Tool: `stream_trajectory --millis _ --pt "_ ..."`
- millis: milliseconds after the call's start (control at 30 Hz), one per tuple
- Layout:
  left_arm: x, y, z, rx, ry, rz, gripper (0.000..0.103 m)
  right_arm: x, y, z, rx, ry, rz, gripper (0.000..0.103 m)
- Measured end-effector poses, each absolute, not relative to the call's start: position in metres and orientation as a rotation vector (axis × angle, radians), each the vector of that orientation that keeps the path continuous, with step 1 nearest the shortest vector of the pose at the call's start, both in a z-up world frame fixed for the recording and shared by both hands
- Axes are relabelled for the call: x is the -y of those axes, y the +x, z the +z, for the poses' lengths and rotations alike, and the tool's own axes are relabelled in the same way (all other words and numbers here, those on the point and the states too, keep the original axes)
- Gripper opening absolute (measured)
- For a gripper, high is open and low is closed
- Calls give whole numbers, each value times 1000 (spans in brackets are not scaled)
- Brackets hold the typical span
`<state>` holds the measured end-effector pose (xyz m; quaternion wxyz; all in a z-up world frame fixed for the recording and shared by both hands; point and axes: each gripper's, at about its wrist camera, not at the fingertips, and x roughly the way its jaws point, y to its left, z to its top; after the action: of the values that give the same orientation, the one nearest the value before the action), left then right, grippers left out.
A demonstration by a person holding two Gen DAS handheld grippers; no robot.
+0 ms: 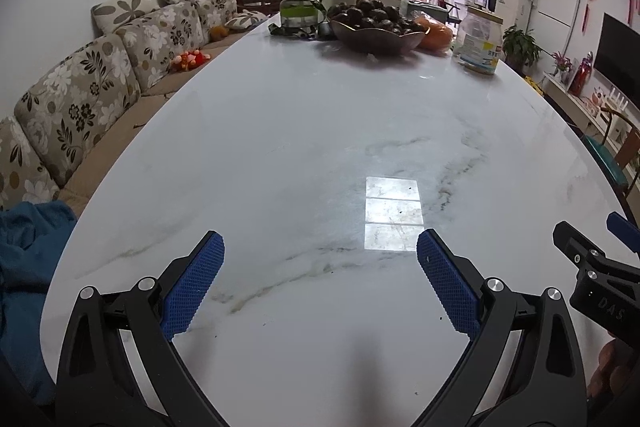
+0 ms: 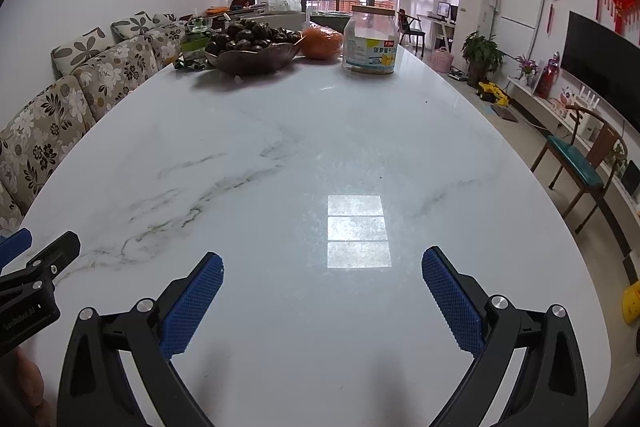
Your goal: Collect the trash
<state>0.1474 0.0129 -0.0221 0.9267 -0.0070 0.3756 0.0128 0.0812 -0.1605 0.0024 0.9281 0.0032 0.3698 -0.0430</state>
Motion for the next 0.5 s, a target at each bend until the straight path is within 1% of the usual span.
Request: stream_trajectory --millis 167,500 --pt "-10 147 -23 -777 4 36 96 162 82 1 -762 14 -87 98" --pt "-10 147 -23 -790 -40 -28 96 162 82 2 -764 10 -90 98"
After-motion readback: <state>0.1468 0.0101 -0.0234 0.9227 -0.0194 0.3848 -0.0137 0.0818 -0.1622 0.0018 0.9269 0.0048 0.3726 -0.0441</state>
